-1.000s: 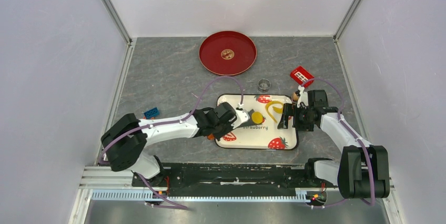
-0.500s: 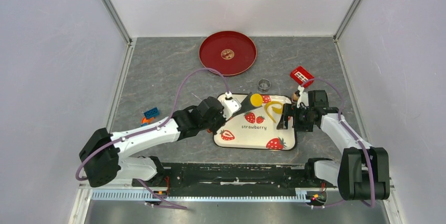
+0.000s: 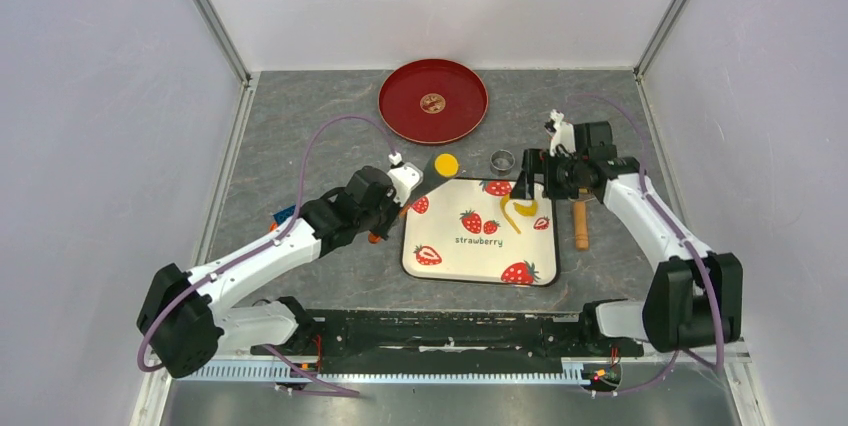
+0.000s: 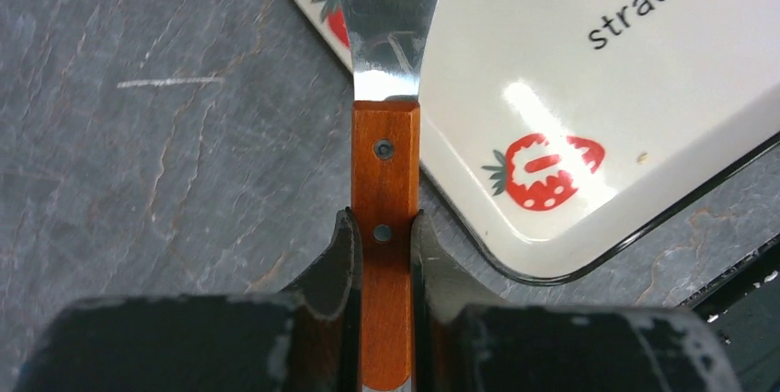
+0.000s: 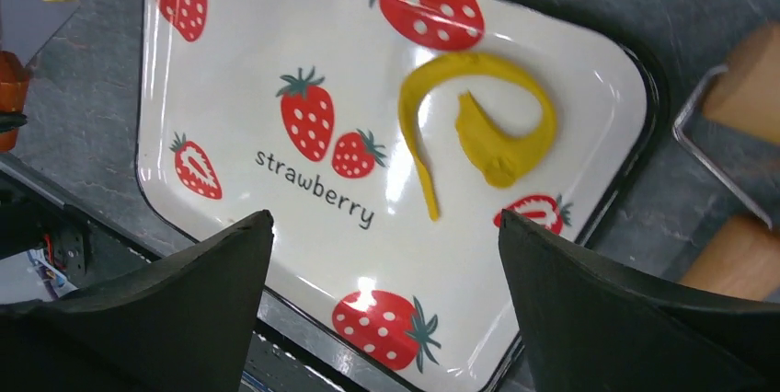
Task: Roll out the dumpling wrappers from the dough
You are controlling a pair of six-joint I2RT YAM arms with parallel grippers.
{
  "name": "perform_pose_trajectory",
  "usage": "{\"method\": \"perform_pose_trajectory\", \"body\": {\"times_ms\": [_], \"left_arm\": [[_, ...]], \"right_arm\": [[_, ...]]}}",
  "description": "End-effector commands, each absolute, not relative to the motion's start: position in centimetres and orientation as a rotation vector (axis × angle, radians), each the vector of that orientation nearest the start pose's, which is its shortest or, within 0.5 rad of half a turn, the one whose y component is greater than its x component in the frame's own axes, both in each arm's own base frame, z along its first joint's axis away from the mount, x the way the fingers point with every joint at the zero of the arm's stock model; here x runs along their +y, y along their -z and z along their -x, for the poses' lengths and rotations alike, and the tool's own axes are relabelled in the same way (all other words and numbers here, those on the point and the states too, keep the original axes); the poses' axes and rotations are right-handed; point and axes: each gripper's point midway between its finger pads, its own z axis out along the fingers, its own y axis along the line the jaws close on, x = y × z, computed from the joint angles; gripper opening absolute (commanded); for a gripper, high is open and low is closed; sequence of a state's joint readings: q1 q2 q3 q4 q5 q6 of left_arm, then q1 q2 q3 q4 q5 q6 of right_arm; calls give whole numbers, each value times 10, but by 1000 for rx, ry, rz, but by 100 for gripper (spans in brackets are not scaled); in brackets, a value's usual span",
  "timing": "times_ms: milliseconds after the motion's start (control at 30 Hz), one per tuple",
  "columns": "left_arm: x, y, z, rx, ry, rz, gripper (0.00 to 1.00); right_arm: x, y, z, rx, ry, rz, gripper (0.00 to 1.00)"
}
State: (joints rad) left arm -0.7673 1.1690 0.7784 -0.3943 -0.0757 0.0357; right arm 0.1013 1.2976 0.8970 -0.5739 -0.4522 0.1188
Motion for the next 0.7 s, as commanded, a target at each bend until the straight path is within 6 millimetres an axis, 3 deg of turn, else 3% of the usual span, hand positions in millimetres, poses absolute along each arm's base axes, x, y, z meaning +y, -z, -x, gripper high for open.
{"method": "perform_pose_trajectory", "body": {"times_ms": [0, 167, 367, 533, 667], "left_arm": [[-193, -138, -245, 2190, 268, -741, 2], [-171, -147, -252, 2216, 174, -667, 2], [-163, -155, -254, 2218, 171, -635, 2], [-161, -156, -255, 2213, 177, -621, 2], [-161, -155, -253, 2210, 188, -624, 2]], "right_arm": [[138, -144, -317, 2459, -678, 216, 92], [187, -161, -359, 2431, -717, 301, 86], [239, -174, -410, 2348, -820, 326, 75], [276, -180, -455, 2256, -931, 269, 55], [299, -165, -488, 2248, -993, 215, 40]]}}
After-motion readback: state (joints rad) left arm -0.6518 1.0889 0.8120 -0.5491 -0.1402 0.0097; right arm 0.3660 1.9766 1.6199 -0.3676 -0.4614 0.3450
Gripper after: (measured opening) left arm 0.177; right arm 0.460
